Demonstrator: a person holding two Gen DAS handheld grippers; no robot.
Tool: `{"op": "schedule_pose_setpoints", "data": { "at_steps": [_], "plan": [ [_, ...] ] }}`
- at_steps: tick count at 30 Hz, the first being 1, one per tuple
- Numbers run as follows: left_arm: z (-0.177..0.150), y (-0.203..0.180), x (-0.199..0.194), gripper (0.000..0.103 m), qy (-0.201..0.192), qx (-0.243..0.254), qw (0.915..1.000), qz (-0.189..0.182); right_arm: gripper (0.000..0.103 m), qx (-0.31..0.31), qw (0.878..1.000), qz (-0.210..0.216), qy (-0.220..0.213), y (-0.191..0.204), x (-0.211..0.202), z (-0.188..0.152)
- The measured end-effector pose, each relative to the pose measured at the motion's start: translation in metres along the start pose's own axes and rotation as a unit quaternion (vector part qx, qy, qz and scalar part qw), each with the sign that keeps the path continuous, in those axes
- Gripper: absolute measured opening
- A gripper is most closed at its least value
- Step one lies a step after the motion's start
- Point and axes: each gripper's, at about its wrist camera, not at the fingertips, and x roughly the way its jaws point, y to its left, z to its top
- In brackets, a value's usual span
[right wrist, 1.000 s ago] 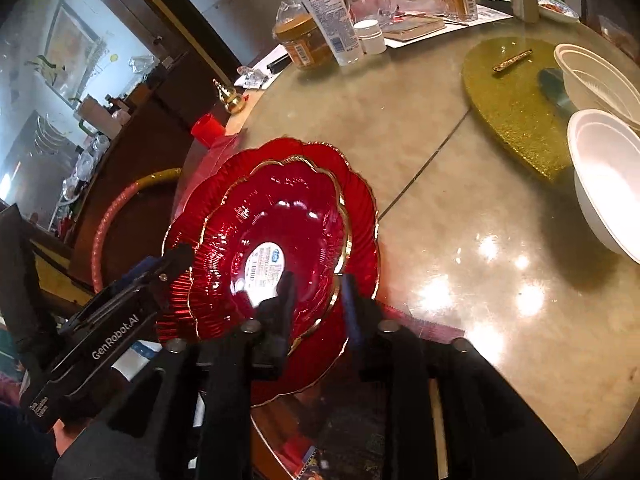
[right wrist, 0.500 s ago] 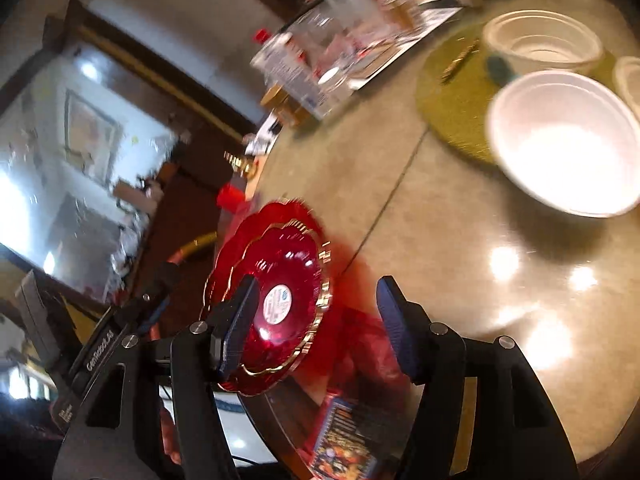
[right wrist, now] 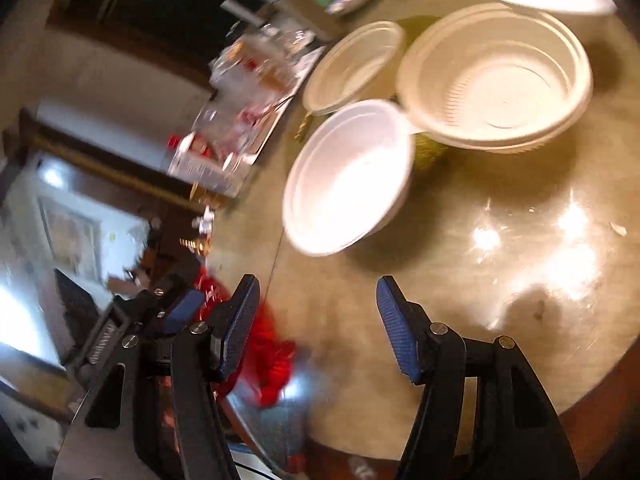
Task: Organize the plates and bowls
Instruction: 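Open both tools and withdraw from the red plate stack, then grasp the rim of the white foam bowl with the right tool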
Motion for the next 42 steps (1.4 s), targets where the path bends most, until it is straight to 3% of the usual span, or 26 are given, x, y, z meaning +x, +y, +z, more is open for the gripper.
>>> {"op": "schedule_pose_setpoints", "data": {
  "at_steps": [4,10,14,16,19,21,25,27,29,42],
  "plan": [
    [0.004,-0.011,0.031,0.083,0.034,-0.002,0.9994,0.003,0.062,0.046,0.999,0.012,-0.002,-0.020,0.004,0.018],
    [0.003,-0.021,0.056,0.083,0.060,-0.003,0.9981,0.010,0.062,0.077,0.997,-0.002,-0.025,-0.032,0.011,0.034],
    [0.003,-0.026,0.064,0.082,0.061,-0.003,0.9979,0.019,0.061,0.081,0.996,-0.019,-0.034,-0.037,0.016,0.043],
    [0.003,-0.028,0.067,0.081,0.058,0.000,0.9979,0.027,0.054,0.084,0.995,-0.027,-0.039,-0.039,0.017,0.046],
    [0.002,-0.028,0.073,0.064,0.067,0.001,0.9971,0.038,0.043,0.077,0.996,-0.038,-0.036,-0.038,0.020,0.050],
    [0.001,-0.030,0.077,0.046,0.073,0.011,0.9963,0.044,0.036,0.072,0.996,-0.050,-0.034,-0.039,0.023,0.051],
    [-0.002,-0.031,0.081,0.032,0.076,0.025,0.9954,0.053,0.019,0.056,0.996,-0.056,-0.034,-0.036,0.027,0.053],
    [-0.004,-0.035,0.081,0.015,0.081,0.035,0.9948,0.051,0.013,0.038,0.997,-0.058,-0.033,-0.031,0.027,0.051],
    [-0.005,-0.038,0.078,0.014,0.076,0.052,0.9941,0.059,0.008,0.029,0.997,-0.059,-0.035,-0.028,0.025,0.047],
    [-0.004,-0.020,0.048,0.014,0.073,0.034,0.9961,0.036,0.007,-0.005,0.998,-0.042,-0.037,-0.001,0.011,0.030]
  ]
}}
